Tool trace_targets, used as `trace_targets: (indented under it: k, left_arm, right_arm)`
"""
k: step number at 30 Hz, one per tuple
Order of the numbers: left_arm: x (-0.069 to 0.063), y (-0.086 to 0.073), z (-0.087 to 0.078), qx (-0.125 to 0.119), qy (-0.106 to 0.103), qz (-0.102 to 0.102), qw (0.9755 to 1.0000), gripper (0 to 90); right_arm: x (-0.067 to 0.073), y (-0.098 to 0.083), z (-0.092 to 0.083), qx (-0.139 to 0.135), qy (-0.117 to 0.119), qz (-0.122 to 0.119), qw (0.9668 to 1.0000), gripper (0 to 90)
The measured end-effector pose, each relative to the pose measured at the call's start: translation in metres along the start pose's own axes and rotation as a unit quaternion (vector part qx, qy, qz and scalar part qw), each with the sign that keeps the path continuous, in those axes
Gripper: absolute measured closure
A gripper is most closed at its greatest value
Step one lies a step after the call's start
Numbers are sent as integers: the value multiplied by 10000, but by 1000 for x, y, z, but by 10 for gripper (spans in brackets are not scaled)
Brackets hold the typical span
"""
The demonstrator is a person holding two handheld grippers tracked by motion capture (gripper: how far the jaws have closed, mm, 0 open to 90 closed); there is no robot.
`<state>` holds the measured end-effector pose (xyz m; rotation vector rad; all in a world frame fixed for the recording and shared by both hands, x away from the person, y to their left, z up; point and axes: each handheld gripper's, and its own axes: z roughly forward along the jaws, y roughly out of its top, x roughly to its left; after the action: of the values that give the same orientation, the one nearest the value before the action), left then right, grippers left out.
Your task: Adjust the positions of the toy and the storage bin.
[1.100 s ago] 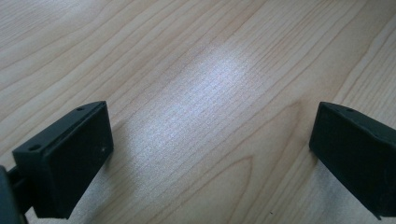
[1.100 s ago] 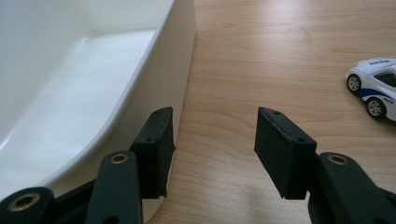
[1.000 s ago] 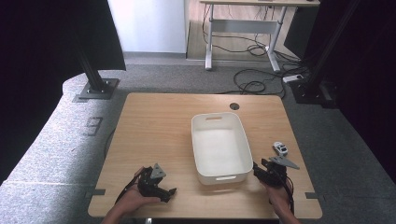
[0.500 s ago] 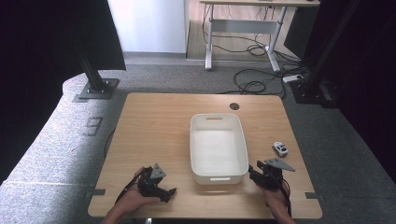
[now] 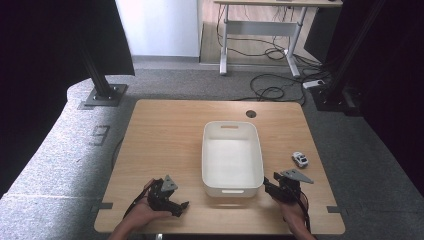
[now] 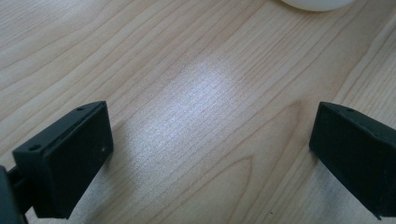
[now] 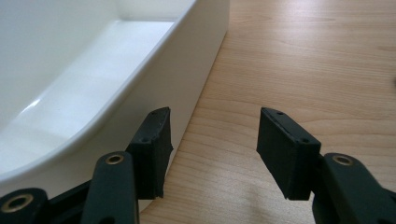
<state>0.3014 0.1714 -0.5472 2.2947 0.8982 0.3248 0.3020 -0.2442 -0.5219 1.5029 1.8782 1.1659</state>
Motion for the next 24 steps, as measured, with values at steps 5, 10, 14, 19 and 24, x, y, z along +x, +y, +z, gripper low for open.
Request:
trace_targets:
  k: [5,10,14,19,24]
  left_arm:
    - [0,0,0,1,0,0,10000,0]
    - [0,0,0,1,1,0,10000,0]
    - [0,0,0,3,1,-1,10000,0]
    - [0,0,0,4,0,0,10000,0]
    - [0,0,0,6,0,0,10000,0]
  right_arm:
    - [-5,1,-2,4,-37,-11,10000,419]
    - [-14,3,-2,110,-70,-82,9999,366]
    - [-18,4,-1,161,-86,-101,9998,349]
    - [-25,6,-1,145,-189,-248,9994,332]
    - [-34,8,1,242,-230,-457,9984,327]
